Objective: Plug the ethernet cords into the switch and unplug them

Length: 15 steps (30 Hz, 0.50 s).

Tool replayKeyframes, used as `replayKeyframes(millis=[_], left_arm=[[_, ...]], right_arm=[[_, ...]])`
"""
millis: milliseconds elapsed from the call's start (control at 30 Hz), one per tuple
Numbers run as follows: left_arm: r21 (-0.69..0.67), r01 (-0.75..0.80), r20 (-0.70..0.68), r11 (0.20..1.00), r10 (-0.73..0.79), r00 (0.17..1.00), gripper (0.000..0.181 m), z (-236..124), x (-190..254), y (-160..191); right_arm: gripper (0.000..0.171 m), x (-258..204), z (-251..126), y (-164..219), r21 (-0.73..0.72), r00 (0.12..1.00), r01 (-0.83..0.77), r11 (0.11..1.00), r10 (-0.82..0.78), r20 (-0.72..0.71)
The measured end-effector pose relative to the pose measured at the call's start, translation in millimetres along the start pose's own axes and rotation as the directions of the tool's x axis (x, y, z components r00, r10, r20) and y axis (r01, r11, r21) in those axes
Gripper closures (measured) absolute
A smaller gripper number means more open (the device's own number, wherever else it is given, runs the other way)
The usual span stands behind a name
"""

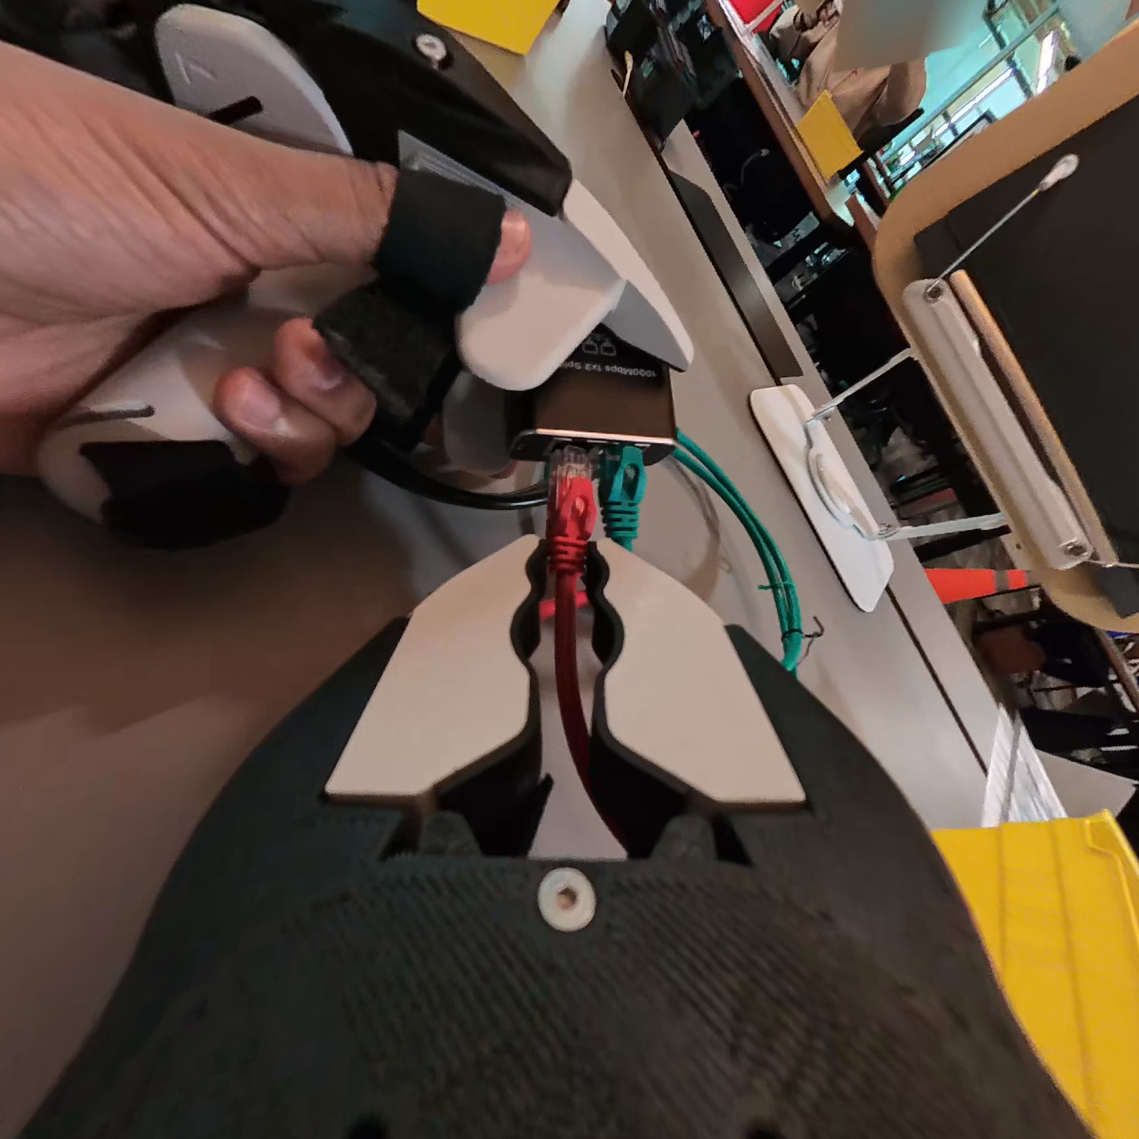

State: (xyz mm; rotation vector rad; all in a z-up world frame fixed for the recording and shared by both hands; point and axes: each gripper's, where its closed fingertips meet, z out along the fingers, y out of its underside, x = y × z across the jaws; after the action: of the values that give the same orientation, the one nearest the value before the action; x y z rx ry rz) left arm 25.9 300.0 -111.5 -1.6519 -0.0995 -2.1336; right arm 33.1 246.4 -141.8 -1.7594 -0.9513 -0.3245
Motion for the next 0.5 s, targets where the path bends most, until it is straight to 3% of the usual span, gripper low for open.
replayKeyframes(millis=[167,500], left_arm=[[-0.040,0.032,-0.033,0.999,-0.034,0.999,0.154,1,3,2],[-0.205,0.078,-0.045,0.976,-0.089,0.995,0.154,7,4,18]], right_arm=[[0.159,2,-5,-5,0.036,0.997,0.071,0.997,-0.070,-0.045],[0.159,1,-11,-7,0.090,1.000,0.023,0.996,-0.023,0.002]])
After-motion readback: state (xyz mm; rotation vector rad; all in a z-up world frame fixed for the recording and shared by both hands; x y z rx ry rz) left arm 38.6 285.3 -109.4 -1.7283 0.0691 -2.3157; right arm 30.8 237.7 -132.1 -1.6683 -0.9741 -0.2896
